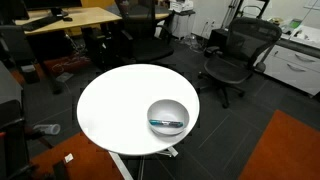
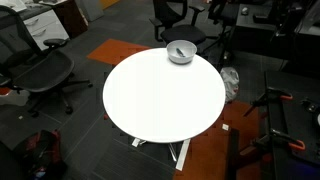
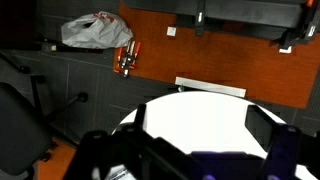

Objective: Put the marker in the bowl on the table

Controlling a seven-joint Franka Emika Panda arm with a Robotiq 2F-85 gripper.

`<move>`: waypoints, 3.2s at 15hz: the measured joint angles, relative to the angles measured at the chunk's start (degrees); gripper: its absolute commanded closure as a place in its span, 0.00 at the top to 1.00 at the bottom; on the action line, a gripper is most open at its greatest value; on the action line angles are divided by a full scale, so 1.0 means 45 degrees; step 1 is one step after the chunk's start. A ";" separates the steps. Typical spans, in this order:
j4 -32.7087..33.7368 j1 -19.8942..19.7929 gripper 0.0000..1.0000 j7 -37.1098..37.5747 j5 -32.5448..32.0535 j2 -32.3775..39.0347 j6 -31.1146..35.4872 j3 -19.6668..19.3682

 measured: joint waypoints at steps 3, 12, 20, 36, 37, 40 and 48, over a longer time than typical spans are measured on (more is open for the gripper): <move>0.0000 0.0000 1.00 0.0000 0.0000 0.0002 0.0000 0.0000; 0.0029 0.0012 1.00 0.0001 0.0000 0.0023 0.0046 -0.0026; 0.1059 -0.0692 1.00 0.1546 0.0014 0.1788 0.4461 -0.0758; 0.6408 -0.1797 1.00 0.4158 0.2402 0.9747 0.7158 -0.1691; 0.6721 -0.1804 1.00 0.3926 0.2818 1.0135 0.7158 -0.1727; 0.7594 -0.1858 1.00 0.3385 0.3752 1.1229 0.7157 -0.1775; 0.9401 -0.2128 1.00 0.3173 0.4369 1.3685 0.7304 -0.1795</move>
